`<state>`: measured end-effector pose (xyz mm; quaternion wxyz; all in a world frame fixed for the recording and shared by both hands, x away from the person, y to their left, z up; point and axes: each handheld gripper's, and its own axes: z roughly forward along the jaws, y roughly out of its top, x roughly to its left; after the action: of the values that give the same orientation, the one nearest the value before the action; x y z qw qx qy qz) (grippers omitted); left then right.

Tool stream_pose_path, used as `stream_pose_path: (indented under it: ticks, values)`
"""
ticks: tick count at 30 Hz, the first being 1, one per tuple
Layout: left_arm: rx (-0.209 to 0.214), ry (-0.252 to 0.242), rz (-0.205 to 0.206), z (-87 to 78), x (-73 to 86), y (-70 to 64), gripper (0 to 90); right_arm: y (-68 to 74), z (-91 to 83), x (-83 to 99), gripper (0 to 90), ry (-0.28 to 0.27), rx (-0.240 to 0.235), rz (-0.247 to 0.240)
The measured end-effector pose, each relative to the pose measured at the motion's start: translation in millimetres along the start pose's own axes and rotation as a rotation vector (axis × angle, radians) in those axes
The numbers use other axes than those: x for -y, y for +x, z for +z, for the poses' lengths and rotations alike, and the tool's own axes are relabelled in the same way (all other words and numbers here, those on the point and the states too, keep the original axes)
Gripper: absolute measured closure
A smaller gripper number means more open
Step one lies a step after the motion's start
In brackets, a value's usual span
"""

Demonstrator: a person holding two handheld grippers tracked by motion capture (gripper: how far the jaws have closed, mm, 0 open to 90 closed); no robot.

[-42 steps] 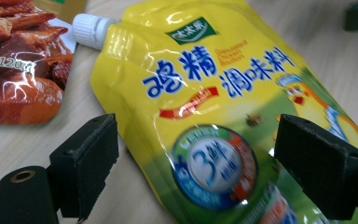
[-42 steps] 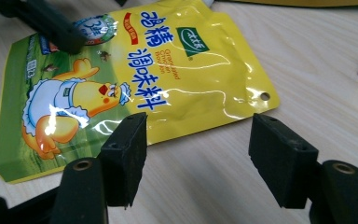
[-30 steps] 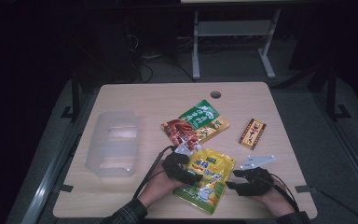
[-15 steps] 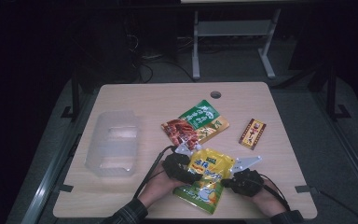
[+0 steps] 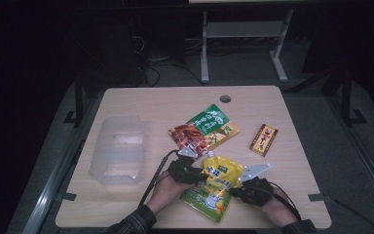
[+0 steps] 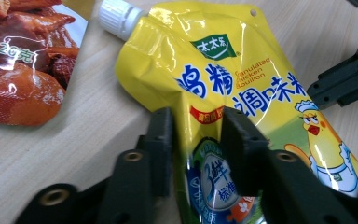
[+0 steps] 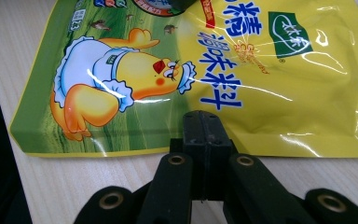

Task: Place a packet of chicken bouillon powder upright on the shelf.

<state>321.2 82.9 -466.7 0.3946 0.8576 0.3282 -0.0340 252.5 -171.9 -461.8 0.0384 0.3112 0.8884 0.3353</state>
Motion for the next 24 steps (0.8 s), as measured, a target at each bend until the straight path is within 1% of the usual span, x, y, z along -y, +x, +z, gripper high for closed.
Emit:
stream_pose_path:
  ticks: [2,4,7,8,9,10,11,12,13,16,18,20,24]
  values:
    - [0.015,-0.011,-0.003,-0.5,0.0,0.5,73.2,0.1,0.2,-0.2,90.0,0.0,-0.003,-0.002]
    - [0.024,-0.017,0.032,-1.5,0.9,0.3,80.8,-0.3,0.1,-0.4,90.0,0.002,-0.006,0.0]
    - [0.035,-0.035,0.064,-3.4,2.3,0.2,86.5,-0.2,-0.3,-0.2,90.0,0.008,-0.01,0.002]
    - [0.036,-0.042,0.078,-4.3,2.6,0.2,87.3,-0.3,-0.5,0.0,90.0,0.009,-0.011,-0.001]
    - [0.042,-0.05,0.083,-5.6,2.6,0.1,88.1,-0.5,-1.2,0.4,90.0,0.012,-0.015,0.0]
    - [0.044,-0.057,0.088,-6.8,2.6,-0.1,88.5,-1.5,-1.9,1.0,89.9,0.005,-0.012,-0.011]
    - [0.049,-0.068,0.089,-8.3,2.5,-0.2,88.7,-1.6,-4.5,0.7,89.0,0.001,-0.006,-0.008]
    - [0.055,-0.076,0.087,-10.2,2.1,-0.4,88.7,-1.6,-7.4,0.4,87.7,-0.012,-0.004,0.002]
    - [0.055,-0.083,0.095,-12.6,1.7,-0.5,88.7,-2.2,-10.5,0.1,86.6,-0.024,0.004,0.006]
    - [0.061,-0.116,0.094,-21.3,0.1,-0.9,88.8,-3.1,-19.0,0.8,82.9,-0.062,0.013,0.015]
    - [0.063,-0.143,0.088,-28.4,-0.9,-1.5,88.9,-3.4,-24.3,2.4,78.5,-0.083,0.014,0.025]
    - [0.073,-0.156,0.092,-35.3,-1.9,-1.5,88.9,-3.8,-27.8,2.9,76.7,-0.095,0.011,0.033]
    - [0.065,-0.185,0.115,-50.2,-4.7,-3.5,89.0,-5.0,-32.2,1.8,71.5,-0.126,0.01,0.052]
